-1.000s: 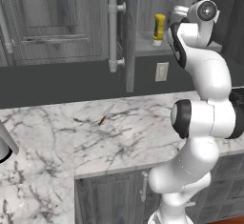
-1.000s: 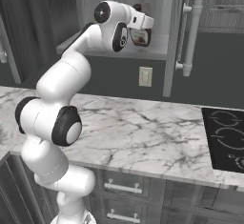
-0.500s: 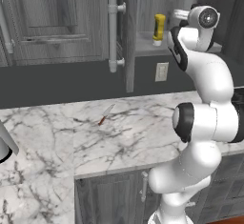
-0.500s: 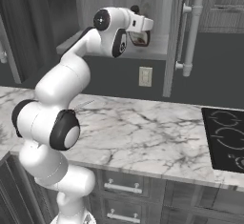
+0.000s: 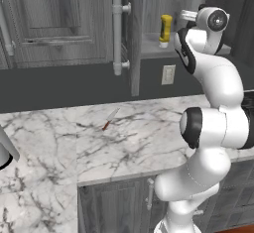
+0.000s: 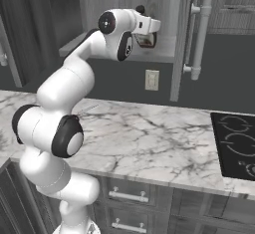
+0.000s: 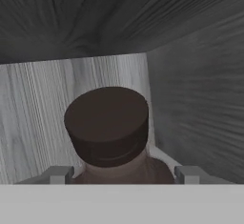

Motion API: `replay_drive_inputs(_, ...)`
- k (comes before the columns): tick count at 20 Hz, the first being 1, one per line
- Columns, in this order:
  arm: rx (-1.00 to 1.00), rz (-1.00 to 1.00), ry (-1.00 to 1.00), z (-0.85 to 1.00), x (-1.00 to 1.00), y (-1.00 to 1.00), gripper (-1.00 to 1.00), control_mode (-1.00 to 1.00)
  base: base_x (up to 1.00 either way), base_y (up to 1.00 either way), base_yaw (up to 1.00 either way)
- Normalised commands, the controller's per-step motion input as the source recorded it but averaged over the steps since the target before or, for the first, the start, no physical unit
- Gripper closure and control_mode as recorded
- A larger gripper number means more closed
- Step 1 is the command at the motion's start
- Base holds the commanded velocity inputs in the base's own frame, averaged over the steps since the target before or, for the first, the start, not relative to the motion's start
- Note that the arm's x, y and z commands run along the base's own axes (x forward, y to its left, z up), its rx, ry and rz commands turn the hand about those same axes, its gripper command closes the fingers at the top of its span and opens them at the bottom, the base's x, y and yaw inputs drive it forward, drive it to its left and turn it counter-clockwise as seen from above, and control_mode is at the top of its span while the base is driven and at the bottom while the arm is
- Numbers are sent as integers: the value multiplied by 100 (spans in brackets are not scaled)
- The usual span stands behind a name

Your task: Pick the syrup bottle and mustard from the counter and place them in the cabinet.

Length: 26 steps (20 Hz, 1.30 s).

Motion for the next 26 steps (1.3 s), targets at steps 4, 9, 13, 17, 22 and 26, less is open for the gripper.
replay_drive_inputs(4, 0, 0, 0, 0, 7, 0, -100, -100, 0, 0, 0)
replay_drive_inputs(9, 0, 0, 0, -6, 8, 0, -100, -100, 0, 0, 0)
replay_drive_inputs(13, 0, 0, 0, -8, 7, 1, -100, -100, 0, 0, 0)
replay_drive_inputs(17, 0, 0, 0, 6, 0, 0, -100, -100, 0, 0, 0)
replay_drive_inputs(22, 0, 0, 0, 10, -7, 0, -100, -100, 0, 0, 0)
replay_drive_inputs(26, 0, 0, 0, 0, -10, 0, -100, -100, 0, 0, 0)
